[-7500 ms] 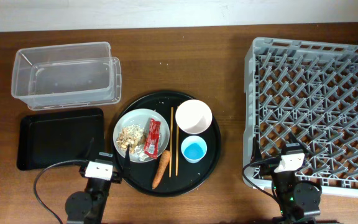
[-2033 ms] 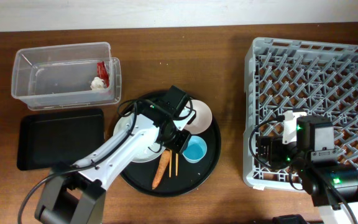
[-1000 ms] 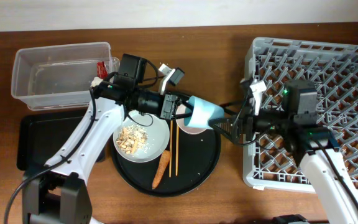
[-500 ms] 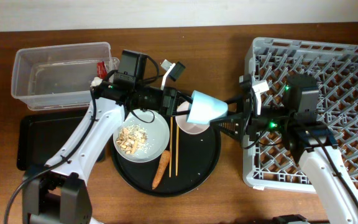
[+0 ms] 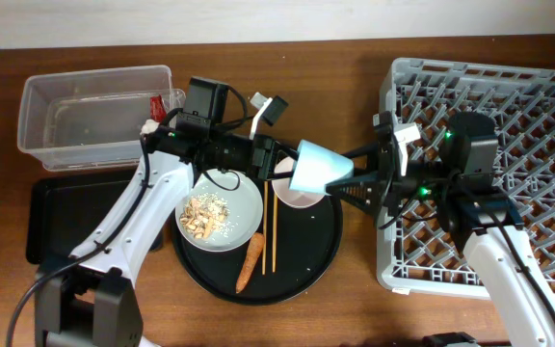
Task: Sort waste into correct bins and load items into the dishwasher rack
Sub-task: 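Place the blue cup in the dish rack with the right gripper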
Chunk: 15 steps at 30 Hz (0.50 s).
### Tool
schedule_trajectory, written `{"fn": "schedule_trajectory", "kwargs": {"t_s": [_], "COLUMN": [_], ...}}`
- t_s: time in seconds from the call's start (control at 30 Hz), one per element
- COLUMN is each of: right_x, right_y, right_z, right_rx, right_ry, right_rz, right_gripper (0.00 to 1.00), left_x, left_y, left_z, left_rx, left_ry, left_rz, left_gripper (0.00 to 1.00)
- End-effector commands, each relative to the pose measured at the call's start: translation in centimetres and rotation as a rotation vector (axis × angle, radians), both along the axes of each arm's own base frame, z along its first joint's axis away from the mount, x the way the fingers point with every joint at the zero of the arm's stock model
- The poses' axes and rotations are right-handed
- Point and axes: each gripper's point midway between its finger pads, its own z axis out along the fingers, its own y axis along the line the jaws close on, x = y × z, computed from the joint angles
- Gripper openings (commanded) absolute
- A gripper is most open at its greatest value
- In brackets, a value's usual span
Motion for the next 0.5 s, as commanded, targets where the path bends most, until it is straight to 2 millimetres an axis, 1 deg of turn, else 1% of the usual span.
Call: {"fn": "schedule_trajectory", "kwargs": {"t_s": [0.0, 0.03, 0.1, 0.13, 0.2, 0.23, 0.27, 0.3, 0.33, 0.4, 0.47], "right_x": [-0.8, -0.8, -0.8, -0.7, 0.1, 0.8, 2.1, 2.7, 3.4, 4.5, 5.0], "right_y": [0.3, 0.3, 0.3, 0.3, 0.2, 0.0, -0.6, -0.9, -1.4, -2.5, -4.3], "right_z": [0.9, 0.9, 0.8, 0.8, 0.3, -0.3, -1.7, -2.3, -3.1, -4.7, -6.5], "right_rx": [0.024, 0.024, 0.024, 0.023, -0.002, -0.029, -0.087, -0.117, -0.152, -0.23, -0.341], "right_ry": [-0.017, -0.017, -0.016, -0.017, -0.003, 0.017, 0.053, 0.07, 0.088, 0.126, 0.175], "right_rz": [0.052, 0.052, 0.051, 0.05, 0.0, -0.049, -0.145, -0.191, -0.243, -0.352, -0.474], "right_gripper": [0.56, 0.55, 0.54, 0.54, 0.52, 0.5, 0.5, 0.49, 0.49, 0.46, 0.45], "left_x": [0.0, 0.3, 1.3, 1.7, 3.1, 3.7, 4.7, 5.3, 5.8, 7.0, 7.1], "left_y": [-0.1, -0.1, 0.1, 0.5, 2.3, 3.6, 5.7, 7.2, 8.5, 13.4, 17.5], "left_z": [0.8, 0.5, -1.0, -1.9, -4.5, -5.7, -6.9, -7.3, -7.5, -7.2, -7.2], "left_rx": [0.004, 0.023, 0.108, 0.156, 0.302, 0.376, 0.465, 0.513, 0.546, 0.641, 0.743], "left_ry": [-0.029, -0.034, -0.041, -0.033, -0.013, -0.012, -0.026, -0.039, -0.05, -0.065, -0.055], "left_rz": [0.009, 0.024, 0.089, 0.122, 0.222, 0.272, 0.338, 0.38, 0.417, 0.557, 0.661], "left_gripper": [0.0, 0.1, 0.24, 0.29, 0.37, 0.39, 0.41, 0.42, 0.42, 0.43, 0.44]}}
